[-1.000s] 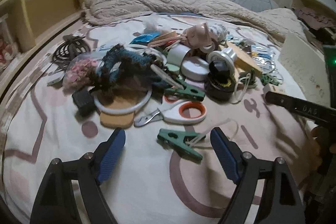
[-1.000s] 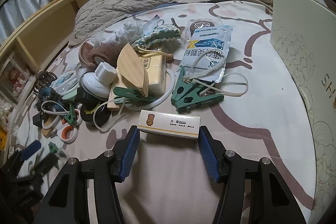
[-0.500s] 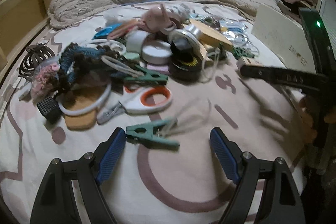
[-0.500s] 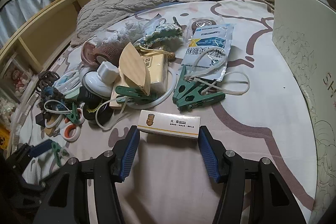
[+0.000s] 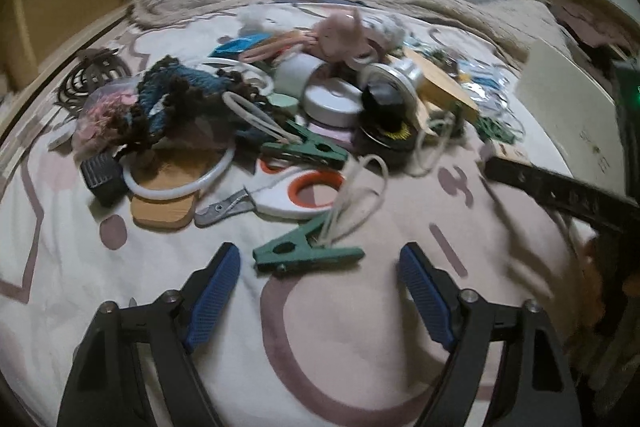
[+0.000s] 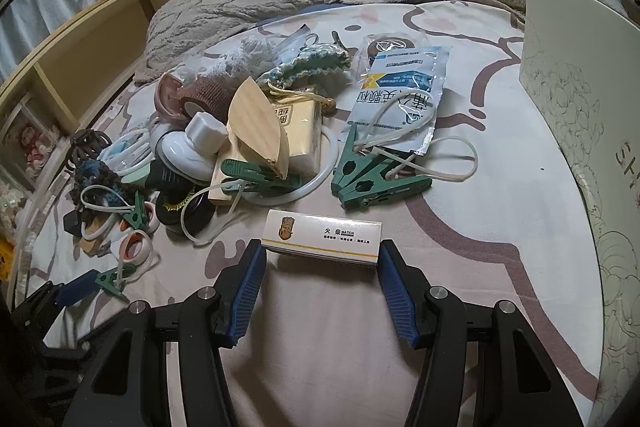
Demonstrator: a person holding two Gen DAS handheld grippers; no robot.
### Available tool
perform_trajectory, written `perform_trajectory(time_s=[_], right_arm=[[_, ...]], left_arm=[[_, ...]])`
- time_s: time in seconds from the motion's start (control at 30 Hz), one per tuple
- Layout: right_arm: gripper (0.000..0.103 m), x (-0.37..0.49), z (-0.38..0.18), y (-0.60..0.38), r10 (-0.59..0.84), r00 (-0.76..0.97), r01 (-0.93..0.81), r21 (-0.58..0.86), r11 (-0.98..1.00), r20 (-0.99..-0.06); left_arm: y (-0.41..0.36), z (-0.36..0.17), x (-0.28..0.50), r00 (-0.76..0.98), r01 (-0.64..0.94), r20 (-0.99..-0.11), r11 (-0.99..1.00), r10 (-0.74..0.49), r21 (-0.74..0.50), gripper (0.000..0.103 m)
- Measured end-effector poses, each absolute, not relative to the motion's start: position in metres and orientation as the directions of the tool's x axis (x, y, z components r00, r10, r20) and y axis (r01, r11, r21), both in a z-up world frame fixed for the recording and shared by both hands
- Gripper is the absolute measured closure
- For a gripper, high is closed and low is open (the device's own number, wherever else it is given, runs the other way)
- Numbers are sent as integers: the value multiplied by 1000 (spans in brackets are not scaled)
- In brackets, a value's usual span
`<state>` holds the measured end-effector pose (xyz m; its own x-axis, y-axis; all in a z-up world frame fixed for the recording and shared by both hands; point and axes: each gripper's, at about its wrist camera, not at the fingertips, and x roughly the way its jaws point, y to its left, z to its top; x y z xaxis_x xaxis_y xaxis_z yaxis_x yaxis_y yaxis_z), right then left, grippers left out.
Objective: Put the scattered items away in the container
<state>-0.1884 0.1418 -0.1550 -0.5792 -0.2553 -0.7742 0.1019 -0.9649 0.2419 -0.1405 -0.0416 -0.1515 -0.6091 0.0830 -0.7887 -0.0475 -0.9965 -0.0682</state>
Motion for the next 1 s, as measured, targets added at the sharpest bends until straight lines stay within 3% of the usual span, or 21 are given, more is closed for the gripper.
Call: perform_trajectory(time_s=[0.17, 0.67, 1.0], right_arm=[[45, -188, -155, 141, -253, -580, 102, 239, -966, -775], [45, -187, -150, 141, -264, -587, 117, 242, -963, -766], [45, -174, -106, 146, -292, -657, 152, 258, -954, -695]], left_arm=[[-41, -153, -140, -632, 5, -775, -1000, 13, -22, 49], [-47, -145, -130, -664, 24, -746, -996, 49, -86, 49], [-47, -118, -117, -711, 2, -696, -989, 102, -146, 49]])
